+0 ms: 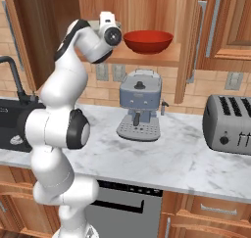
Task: Pick up the bowls from the cabinet and place each bowl in front of a stool on the dining counter.
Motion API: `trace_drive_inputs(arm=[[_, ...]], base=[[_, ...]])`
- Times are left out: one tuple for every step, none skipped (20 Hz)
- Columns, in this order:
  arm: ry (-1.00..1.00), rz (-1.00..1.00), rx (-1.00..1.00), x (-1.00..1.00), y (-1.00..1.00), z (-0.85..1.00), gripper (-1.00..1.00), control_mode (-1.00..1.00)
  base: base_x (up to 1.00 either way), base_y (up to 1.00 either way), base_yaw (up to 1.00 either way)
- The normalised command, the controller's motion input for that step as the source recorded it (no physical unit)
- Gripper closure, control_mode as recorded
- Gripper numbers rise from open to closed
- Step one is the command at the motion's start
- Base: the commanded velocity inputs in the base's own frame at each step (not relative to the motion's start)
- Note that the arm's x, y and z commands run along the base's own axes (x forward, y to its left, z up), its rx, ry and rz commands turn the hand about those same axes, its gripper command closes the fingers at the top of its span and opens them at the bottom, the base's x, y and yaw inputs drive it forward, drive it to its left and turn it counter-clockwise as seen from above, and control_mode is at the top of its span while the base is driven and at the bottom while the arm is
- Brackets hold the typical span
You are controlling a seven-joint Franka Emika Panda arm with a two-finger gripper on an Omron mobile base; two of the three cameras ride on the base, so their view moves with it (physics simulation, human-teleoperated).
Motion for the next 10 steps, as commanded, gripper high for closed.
trace_drive_inputs(arm=[[0.07,0.0,0.0,0.1,0.0,0.04,-1.0,-1.0],[0.09,0.0,0.0,0.11,0.0,0.08,-1.0,-1.0],[0.11,0.0,0.0,0.13,0.0,0.08,-1.0,-1.0],[0.12,0.0,0.0,0.11,0.0,0.06,-1.0,-1.0],[0.13,0.01,0.0,0.09,0.0,0.0,-1.0,-1.0],[0.13,0.02,0.0,0.05,0.0,0.0,-1.0,-1.0],[0.12,0.03,0.0,0.04,0.0,0.0,-1.0,-1.0],[0.12,0.03,0.0,0.04,0.06,0.0,-1.0,-1.0],[0.11,0.03,0.0,0.04,0.11,-0.02,1.0,-1.0],[0.11,0.04,0.0,0.05,0.15,-0.07,1.0,-1.0]], base=[[0.0,0.0,0.0],[0.0,0.0,0.0],[0.0,0.0,0.0],[0.0,0.0,0.0],[0.0,0.0,0.0],[0.0,0.0,0.0],[0.0,0.0,0.0],[0.0,0.0,0.0],[0.0,0.0,0.0],[0.0,0.0,0.0]])
